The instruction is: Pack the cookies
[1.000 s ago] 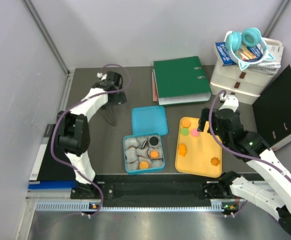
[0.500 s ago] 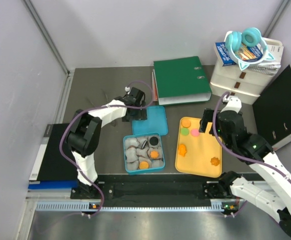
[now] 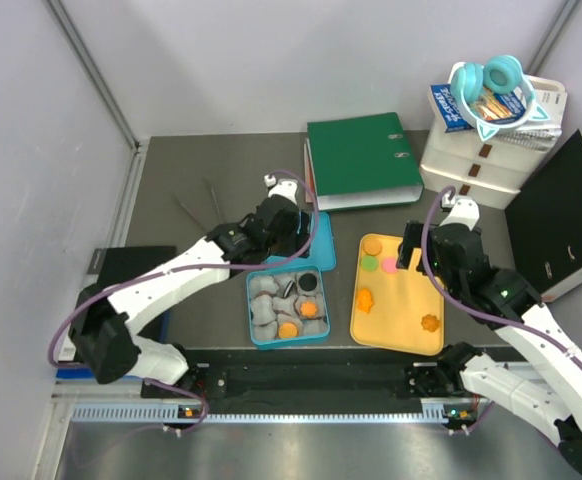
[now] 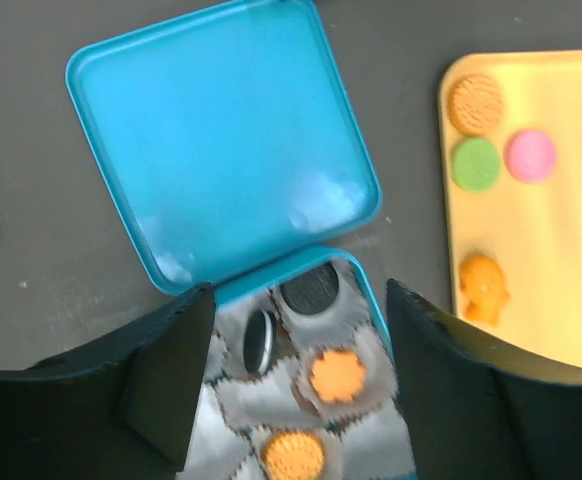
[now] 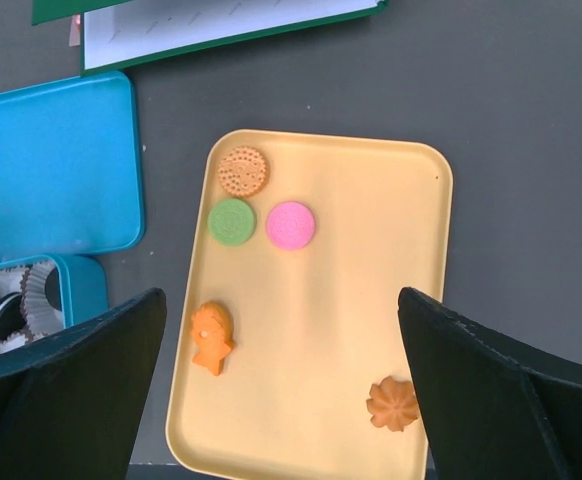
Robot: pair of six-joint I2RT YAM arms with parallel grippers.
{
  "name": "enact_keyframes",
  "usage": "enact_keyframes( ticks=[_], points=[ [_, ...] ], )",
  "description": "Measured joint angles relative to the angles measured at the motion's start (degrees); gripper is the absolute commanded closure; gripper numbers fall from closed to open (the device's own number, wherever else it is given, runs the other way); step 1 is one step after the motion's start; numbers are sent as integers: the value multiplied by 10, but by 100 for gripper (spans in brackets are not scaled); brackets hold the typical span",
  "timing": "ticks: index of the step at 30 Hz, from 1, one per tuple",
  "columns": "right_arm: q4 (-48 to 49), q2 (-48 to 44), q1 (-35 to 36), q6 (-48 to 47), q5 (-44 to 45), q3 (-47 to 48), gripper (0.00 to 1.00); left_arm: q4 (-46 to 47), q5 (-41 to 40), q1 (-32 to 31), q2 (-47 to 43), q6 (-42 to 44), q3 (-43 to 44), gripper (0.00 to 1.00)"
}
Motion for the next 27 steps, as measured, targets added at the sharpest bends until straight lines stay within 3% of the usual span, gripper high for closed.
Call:
enact_keyframes(
  ticks=[2, 9, 19, 23, 27],
  points=[
    [1, 0, 0, 1, -2, -4, 1, -13, -14, -27, -25, -3, -5, 38],
    [2, 0, 0, 8, -14, -8, 1, -75, -62, -89, -33, -28, -46, 36],
    [1, -7, 0, 14, -22, -8, 1, -84, -118, -90, -48, -45, -74, 33],
    [1, -12, 0, 15, -25, -8, 1, -69, -131, -68, -24, -38, -69, 33],
    [1, -11, 0, 16, -32, -8, 1, -50, -124, 17, 56, -38, -26, 39]
  ],
)
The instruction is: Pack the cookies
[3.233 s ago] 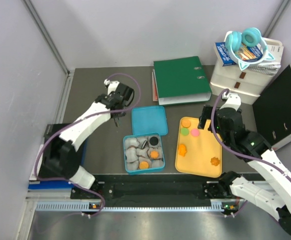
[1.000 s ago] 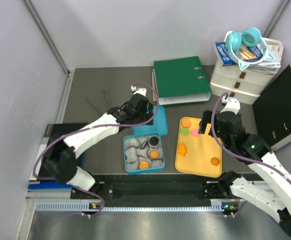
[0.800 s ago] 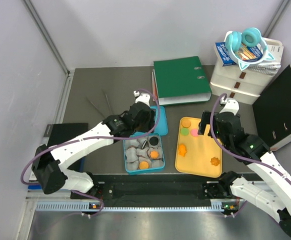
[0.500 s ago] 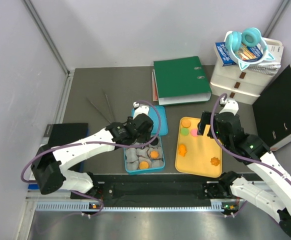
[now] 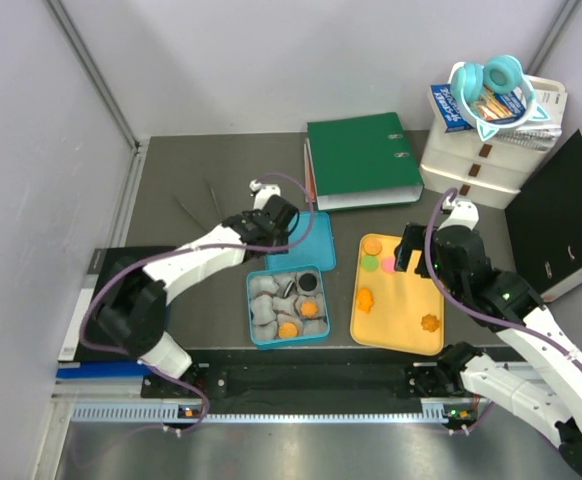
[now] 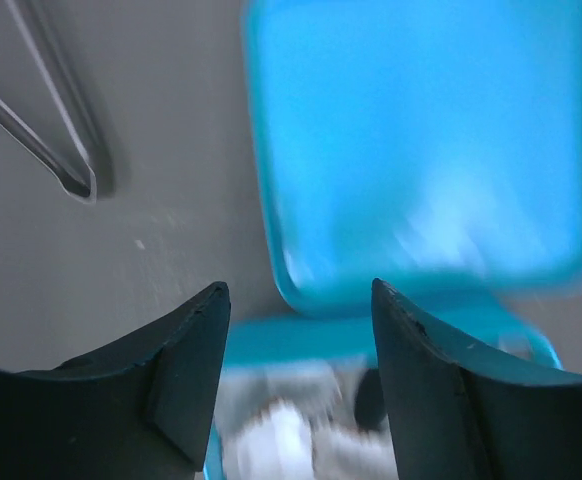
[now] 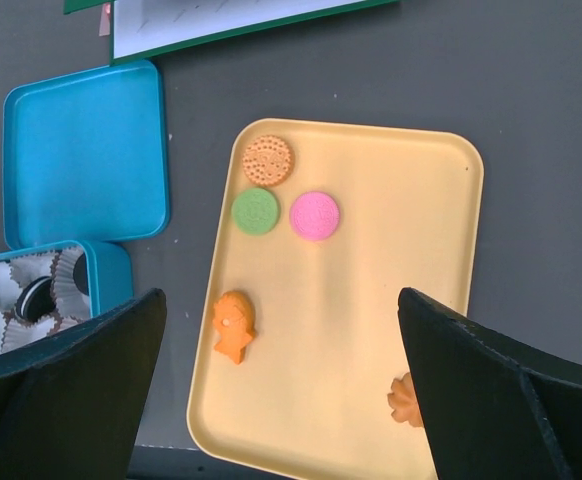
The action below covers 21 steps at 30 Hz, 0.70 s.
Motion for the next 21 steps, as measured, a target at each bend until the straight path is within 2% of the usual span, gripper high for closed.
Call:
enact_keyframes(
  ticks=[3, 5, 13, 20, 21],
  points=[
    [0, 0, 0, 0, -2, 0, 1, 18, 10, 64, 73, 2, 21, 39],
    [-2, -1, 0, -1, -1, 0, 1, 23, 13, 85, 111, 5, 27, 40],
    [-9, -5, 0, -7, 10, 0, 1, 42, 43, 89, 178, 7, 31, 48],
    [-8, -4, 0, -12, 23, 0, 1, 61, 38, 99, 205, 5, 53, 66],
    [-8, -4, 0, -13, 26, 0, 1, 64, 37, 99, 207, 5, 54, 74]
  ],
)
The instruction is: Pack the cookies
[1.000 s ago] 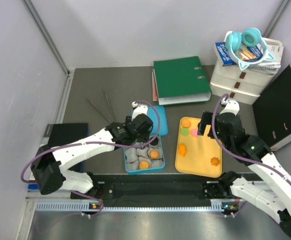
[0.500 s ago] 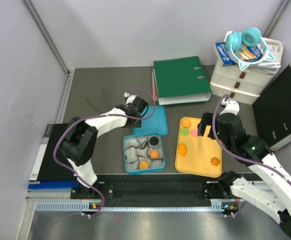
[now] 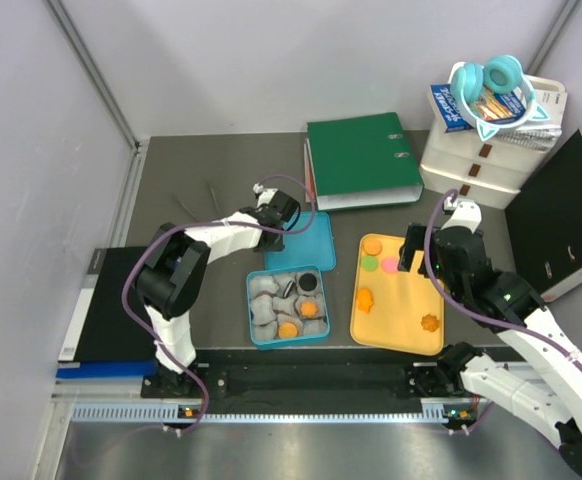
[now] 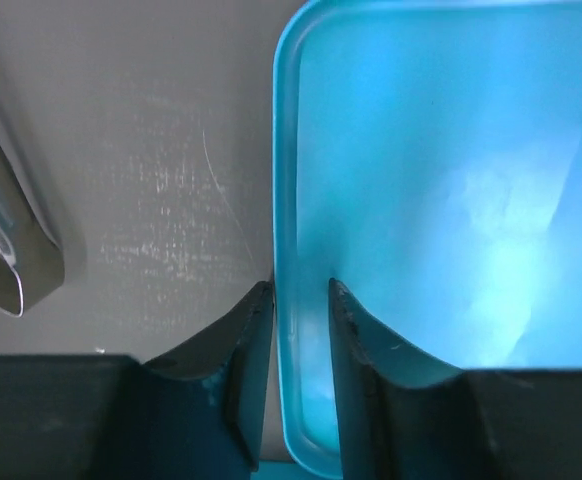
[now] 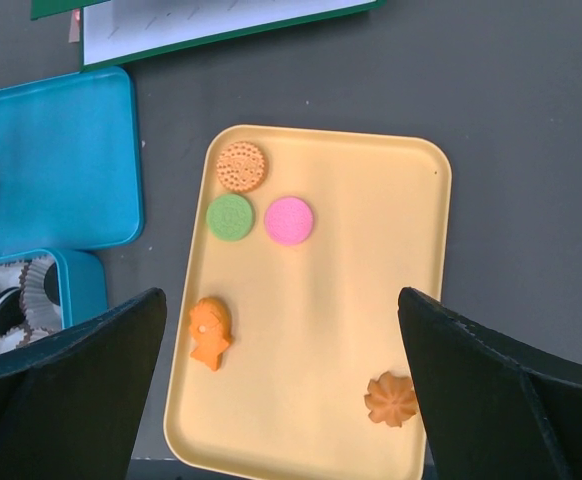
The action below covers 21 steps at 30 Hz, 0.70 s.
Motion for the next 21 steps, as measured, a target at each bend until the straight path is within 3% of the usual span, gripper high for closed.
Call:
enact_keyframes(
  ticks=[2, 3, 4, 14, 21],
  points=[
    [0, 0, 0, -3, 4, 0, 1, 6, 0, 2, 3, 0, 2, 87],
    [0, 0, 0, -5, 6, 0, 1, 7, -3, 4, 4, 1, 2, 97],
    [0, 0, 0, -5, 8, 0, 1, 8, -8, 7, 6, 2, 2, 100],
    [2, 19, 0, -19, 21, 0, 1, -10, -16, 14, 7, 12, 17, 100],
    [9, 30, 0, -31, 26, 1, 1, -64, -49, 18, -25, 45, 81, 100]
  ],
)
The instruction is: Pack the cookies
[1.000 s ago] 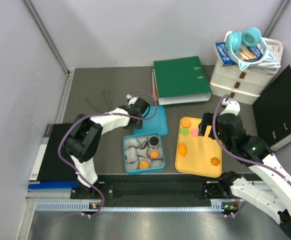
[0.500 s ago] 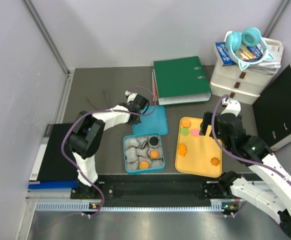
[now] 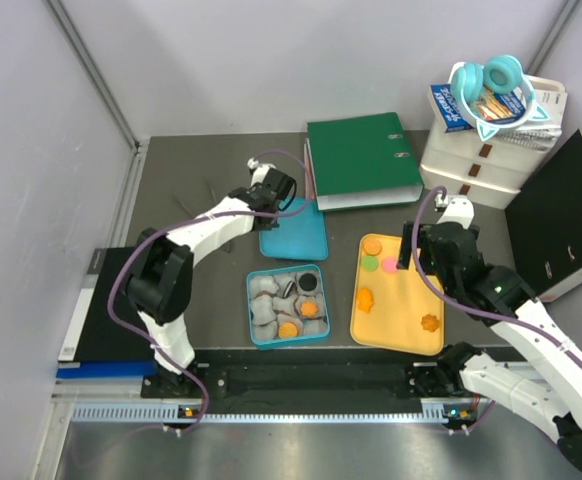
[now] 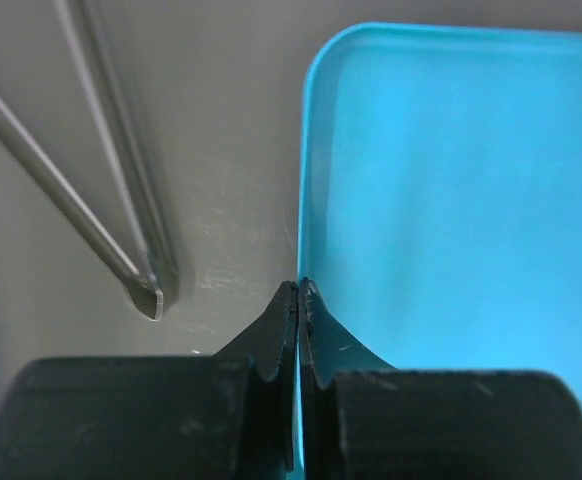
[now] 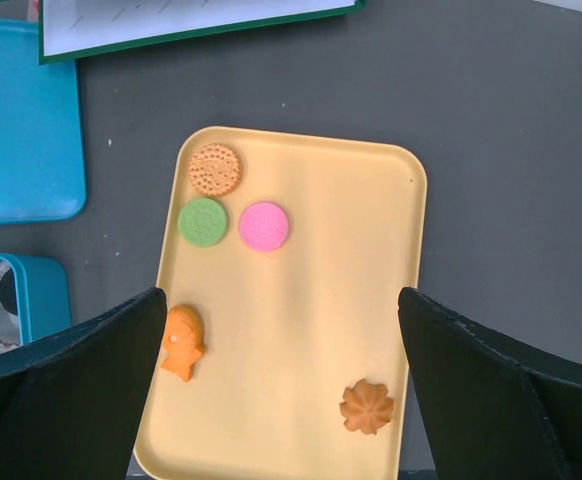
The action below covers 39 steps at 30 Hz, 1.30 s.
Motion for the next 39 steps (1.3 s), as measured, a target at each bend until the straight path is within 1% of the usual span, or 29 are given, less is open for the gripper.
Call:
enact_keyframes(
  ticks=[4, 8, 13, 16, 20, 23, 27, 31, 39],
  points=[
    [3, 1, 0, -2, 10, 0, 3, -20, -13, 0, -47, 9, 42, 100],
    [20, -1, 0, -2, 11, 0, 1, -27, -12, 0, -90, 12, 64, 100],
    [30, 9, 0, 5, -29, 14, 1, -32, 29, 2, -123, 8, 68, 100],
    [48, 20, 0, 17, -70, 19, 1, -36, 71, 2, -131, 2, 67, 100],
    [75, 30, -14, 37, -140, 19, 1, -36, 123, 2, -155, -5, 53, 100],
    [85, 42, -21, 47, -172, 28, 1, -39, 137, 2, -173, -5, 52, 100],
    [92, 50, -23, 53, -190, 35, 1, -51, 142, 2, -207, 3, 47, 100],
    [92, 50, -23, 57, -196, 35, 1, -52, 153, 2, -247, 7, 18, 100],
    [113, 50, -25, 79, -233, 28, 1, -42, 221, 2, -285, 1, -55, 100]
  ],
)
